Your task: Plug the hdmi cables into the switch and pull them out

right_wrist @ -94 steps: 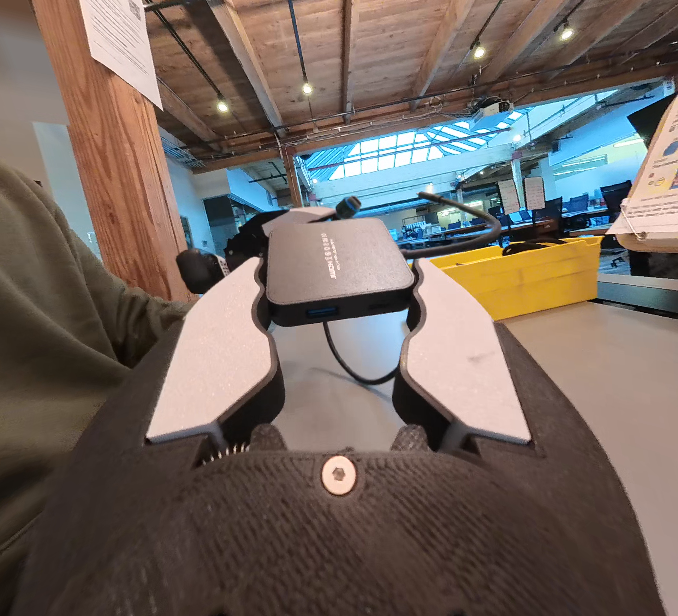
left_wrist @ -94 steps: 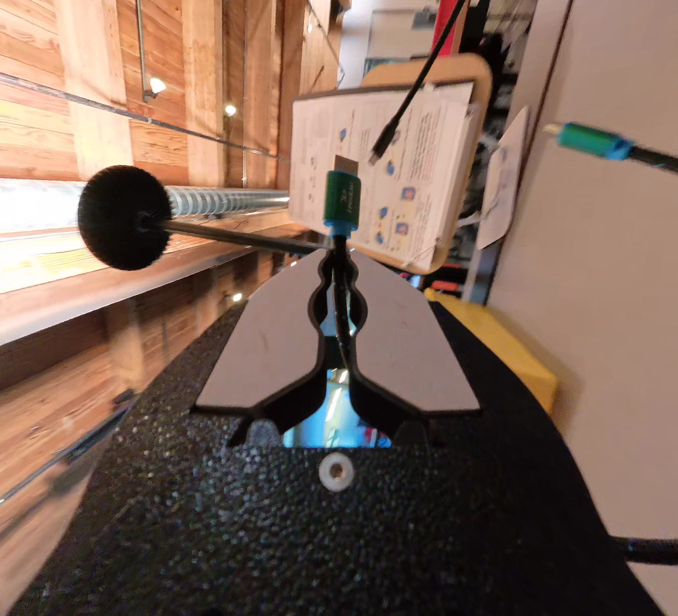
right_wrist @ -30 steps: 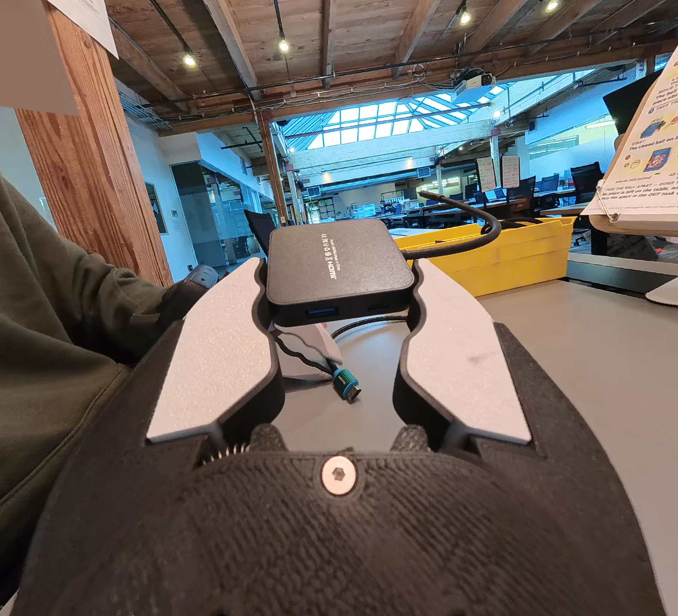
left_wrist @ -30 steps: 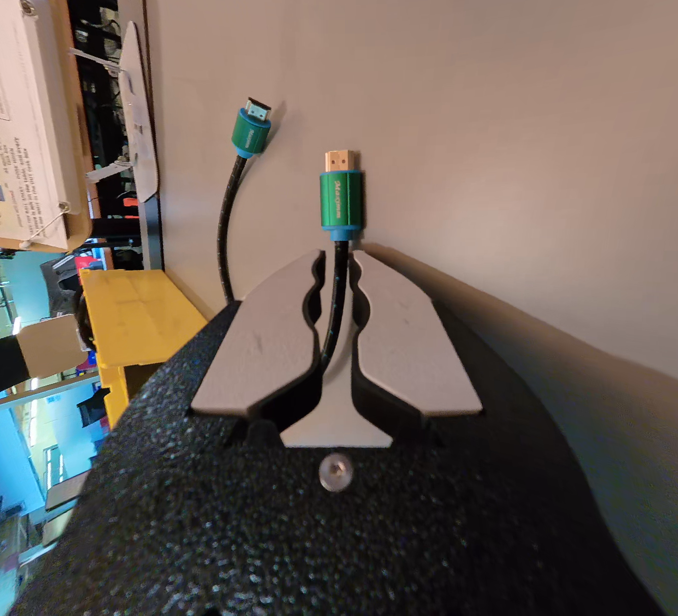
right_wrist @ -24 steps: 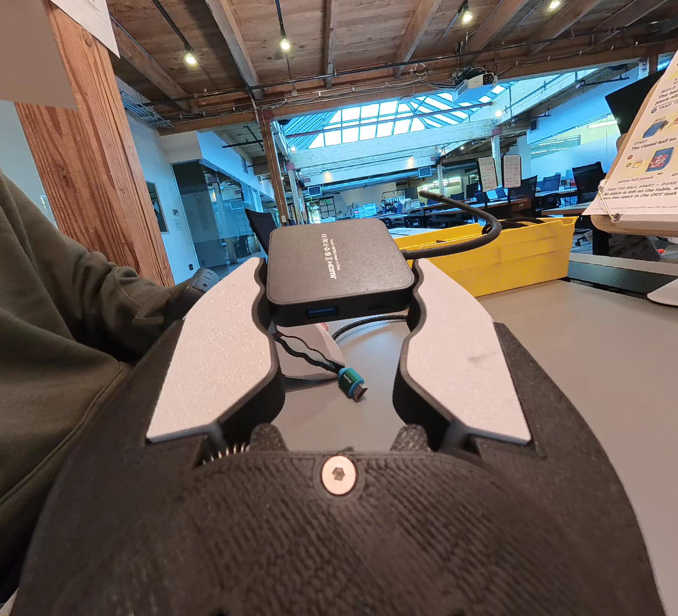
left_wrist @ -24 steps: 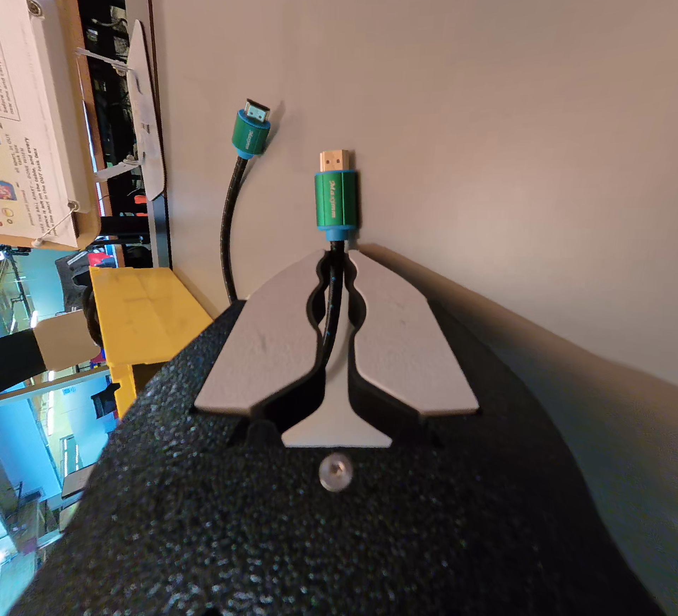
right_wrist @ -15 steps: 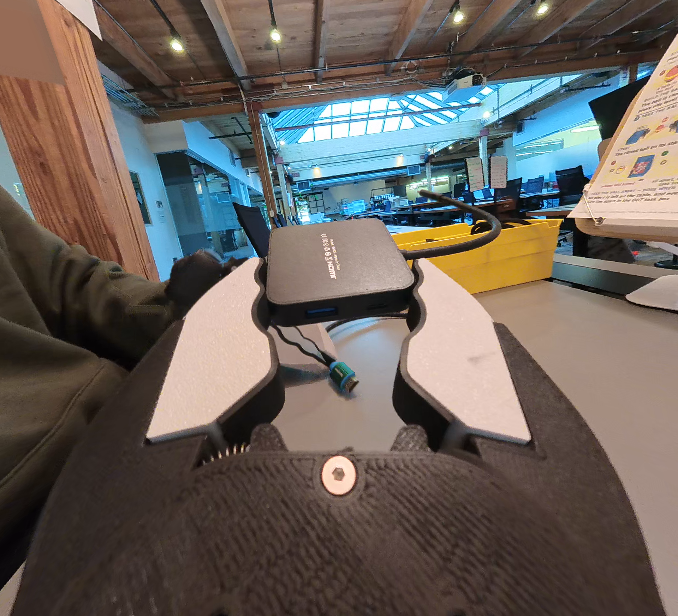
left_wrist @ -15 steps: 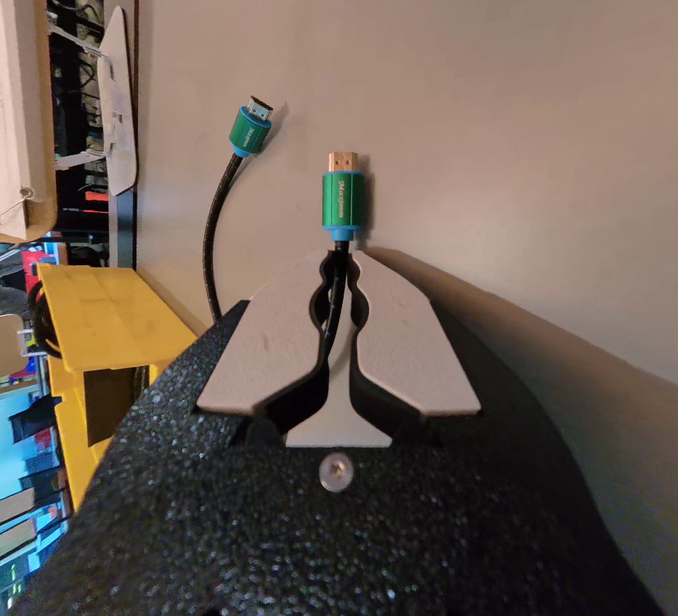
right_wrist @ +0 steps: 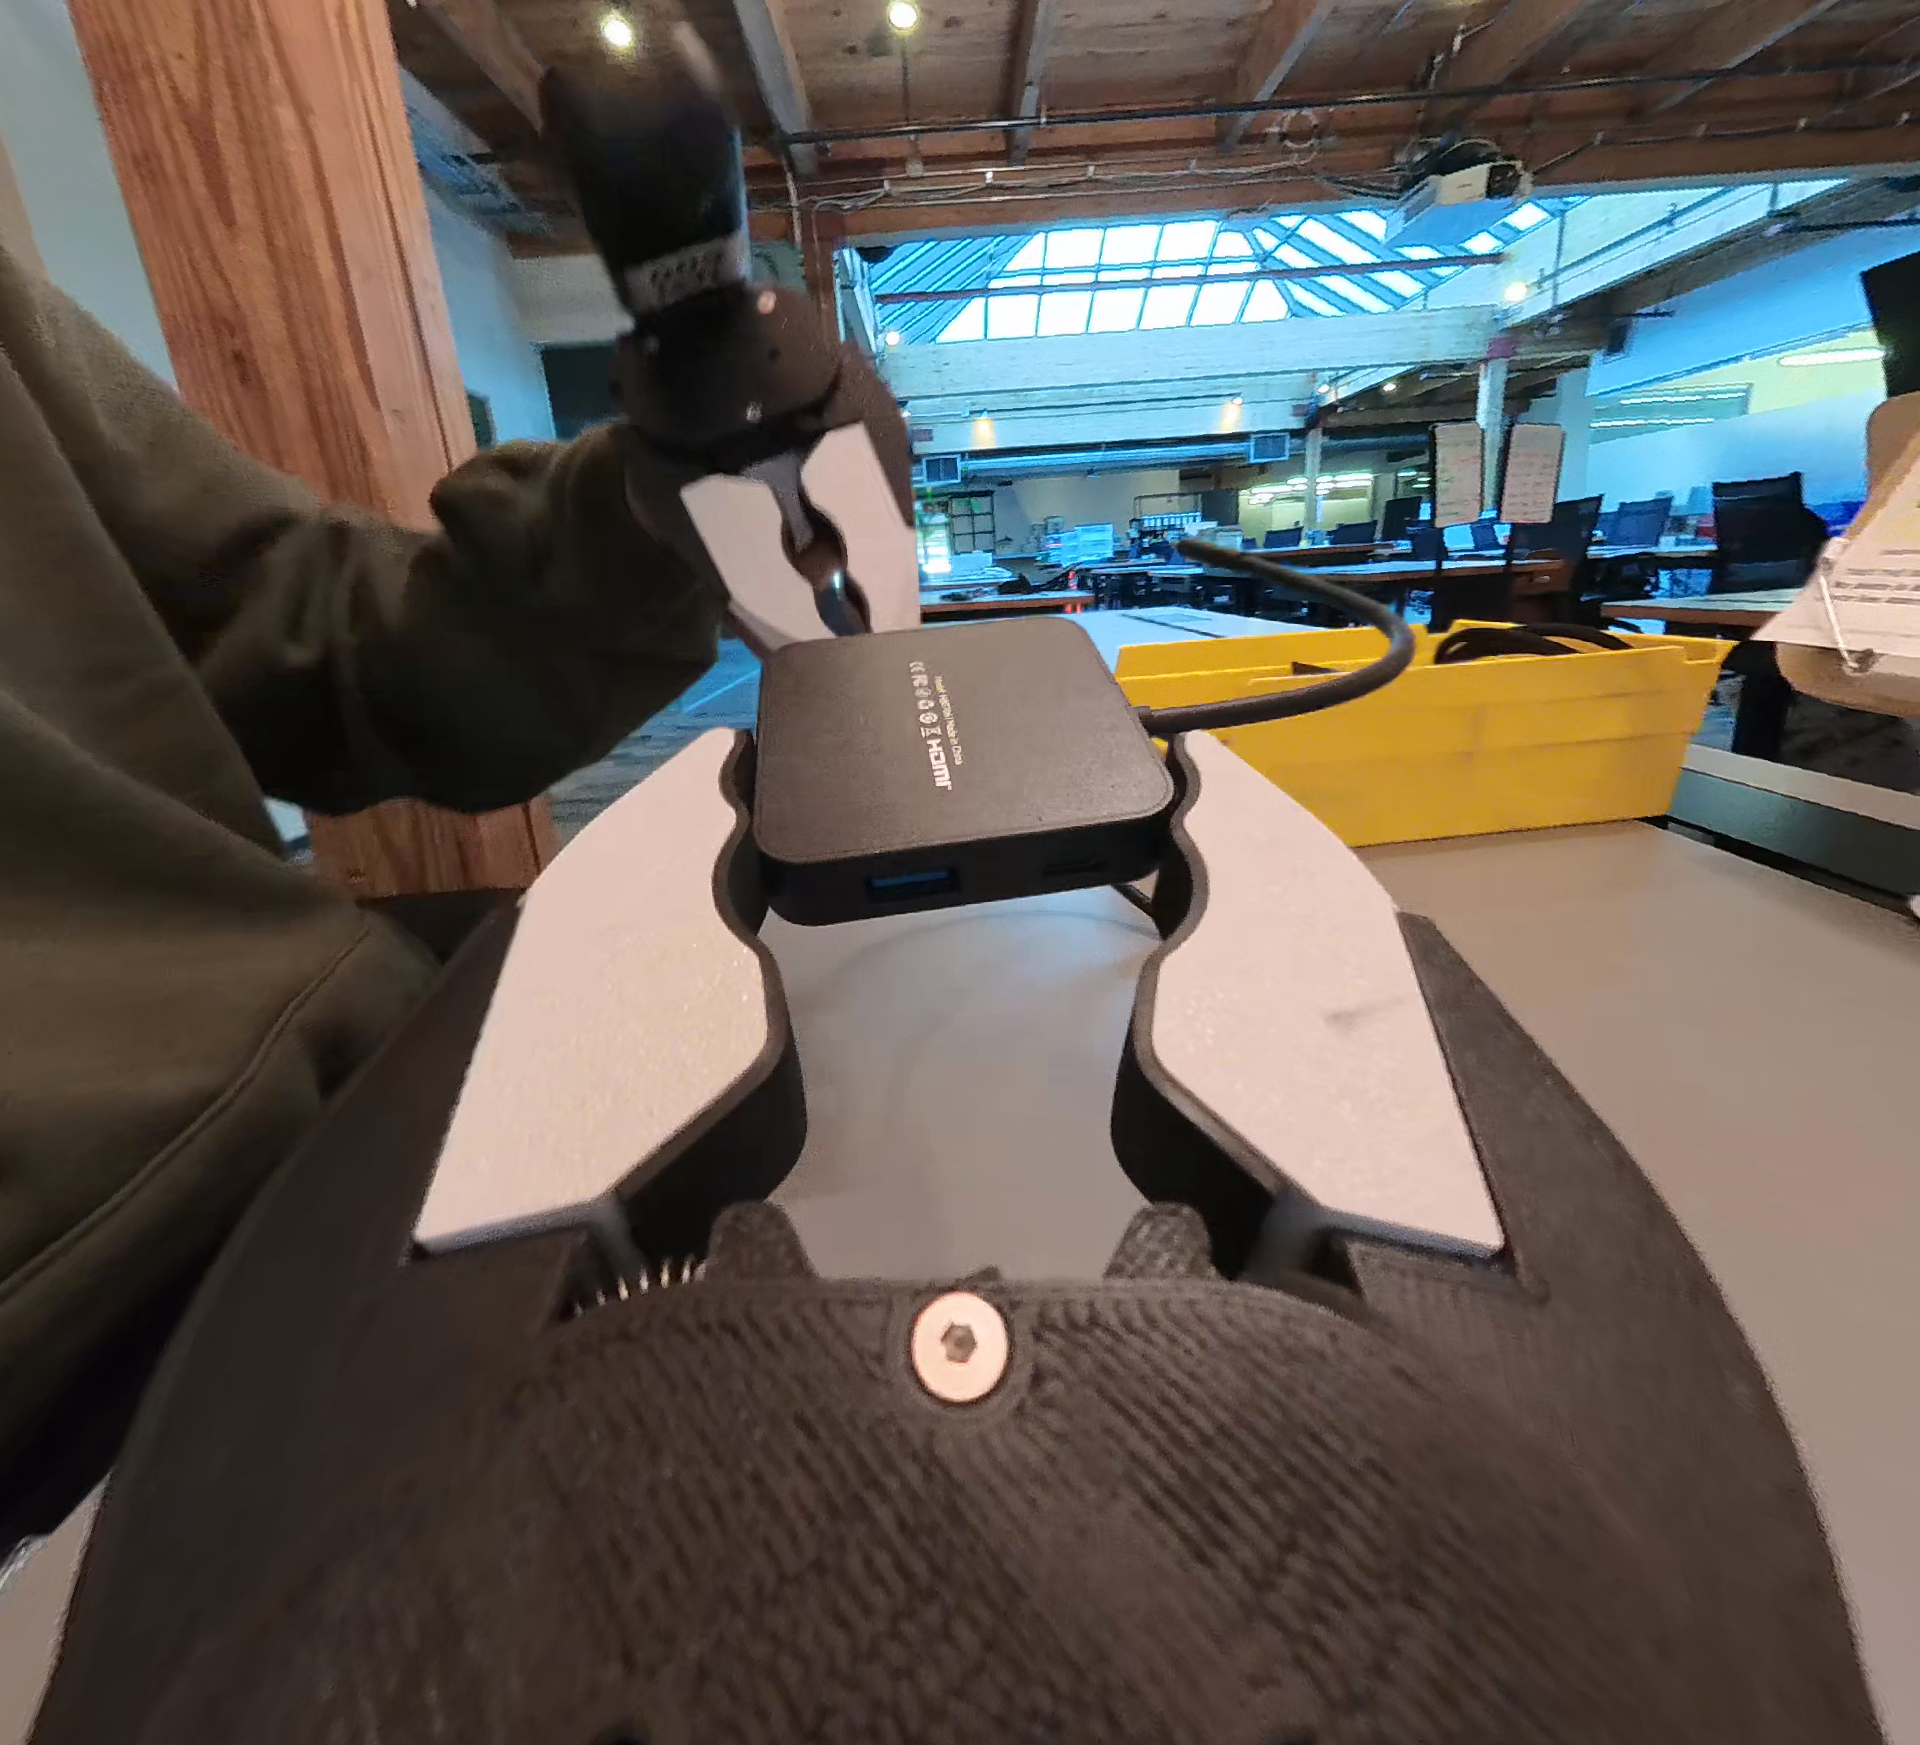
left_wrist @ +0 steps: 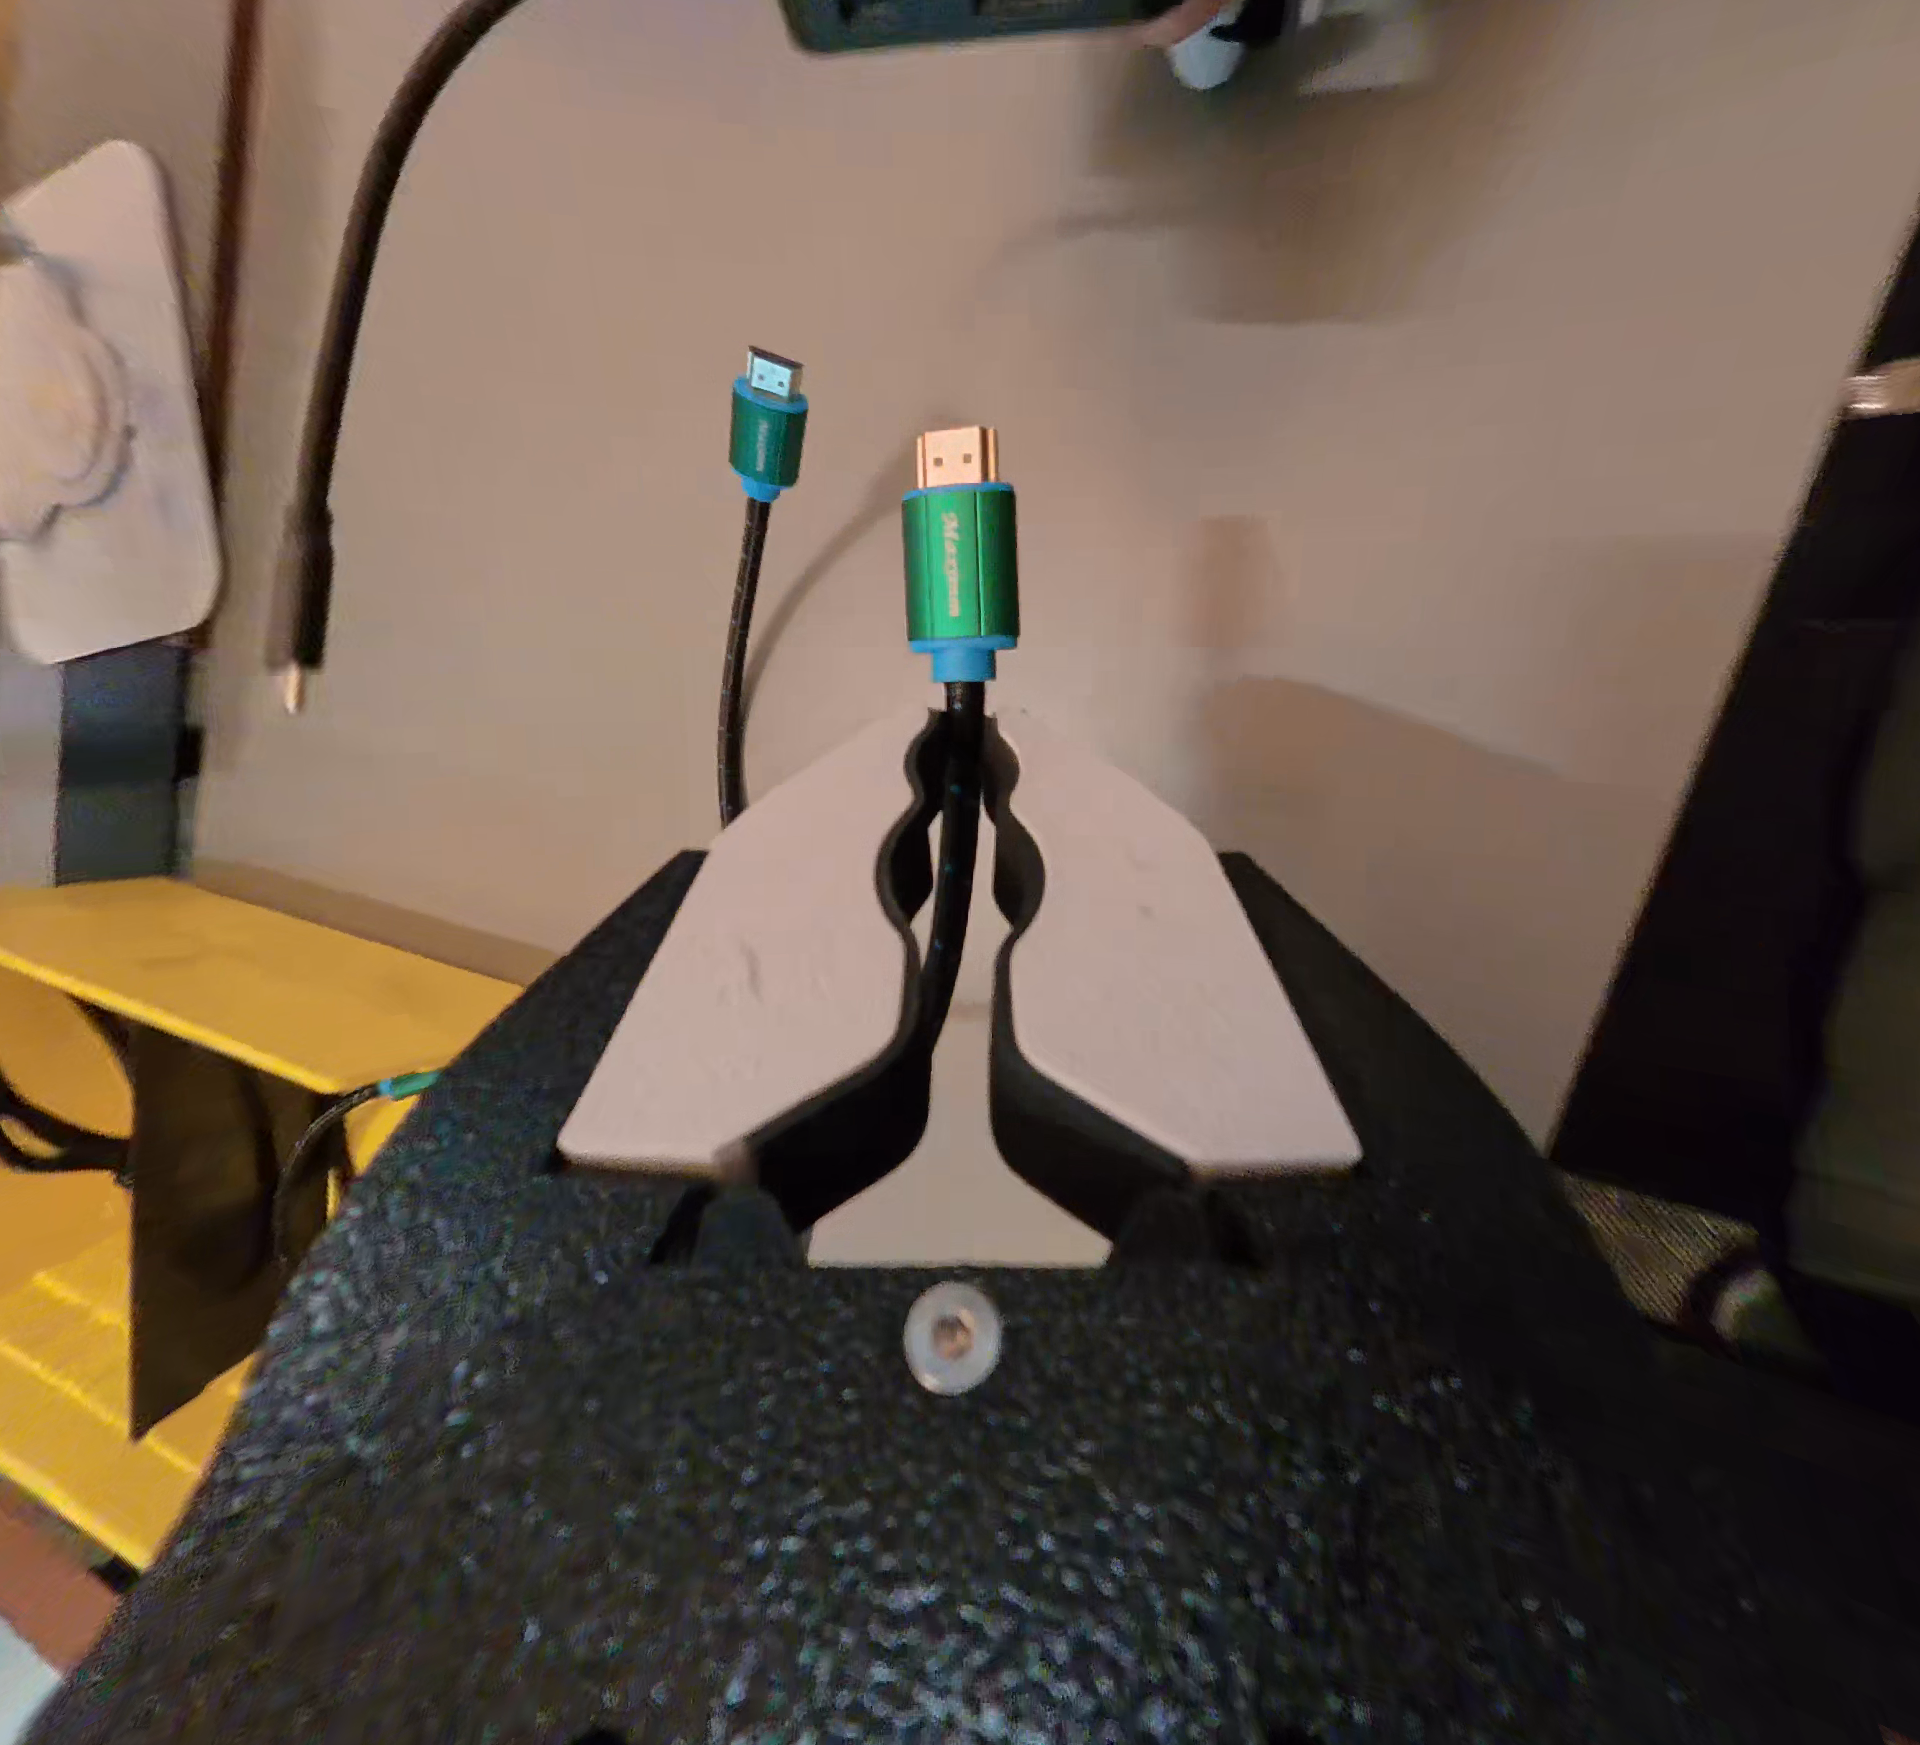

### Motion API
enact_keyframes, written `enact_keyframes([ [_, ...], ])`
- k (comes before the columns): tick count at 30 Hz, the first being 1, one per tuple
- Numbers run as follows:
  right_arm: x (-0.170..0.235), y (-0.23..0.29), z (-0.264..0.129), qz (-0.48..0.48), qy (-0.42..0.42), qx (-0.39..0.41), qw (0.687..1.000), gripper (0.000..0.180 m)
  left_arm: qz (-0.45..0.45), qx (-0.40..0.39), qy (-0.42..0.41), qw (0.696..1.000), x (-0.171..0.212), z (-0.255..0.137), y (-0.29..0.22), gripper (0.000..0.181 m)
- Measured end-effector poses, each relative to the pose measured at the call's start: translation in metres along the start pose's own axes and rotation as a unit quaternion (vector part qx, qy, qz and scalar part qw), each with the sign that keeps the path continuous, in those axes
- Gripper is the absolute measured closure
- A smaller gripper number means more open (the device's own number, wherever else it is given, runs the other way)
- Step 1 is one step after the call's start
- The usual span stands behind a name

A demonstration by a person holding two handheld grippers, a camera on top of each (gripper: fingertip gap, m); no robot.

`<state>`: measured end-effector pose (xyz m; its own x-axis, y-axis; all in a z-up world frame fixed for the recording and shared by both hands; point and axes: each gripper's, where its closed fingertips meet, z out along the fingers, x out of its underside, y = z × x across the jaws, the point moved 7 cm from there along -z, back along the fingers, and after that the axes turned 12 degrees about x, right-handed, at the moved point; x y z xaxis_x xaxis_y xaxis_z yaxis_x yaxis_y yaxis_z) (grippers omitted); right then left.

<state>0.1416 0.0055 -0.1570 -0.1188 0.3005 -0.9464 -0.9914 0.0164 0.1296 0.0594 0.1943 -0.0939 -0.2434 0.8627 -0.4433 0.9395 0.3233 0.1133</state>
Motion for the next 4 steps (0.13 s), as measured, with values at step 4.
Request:
enact_keyframes([
  [4,0.002,0.004,0.003,-0.020,0.020,-0.003,1.000,0.105,0.026,0.051,0.039,0.998,-0.022,-0.012,-0.001,0.176],
])
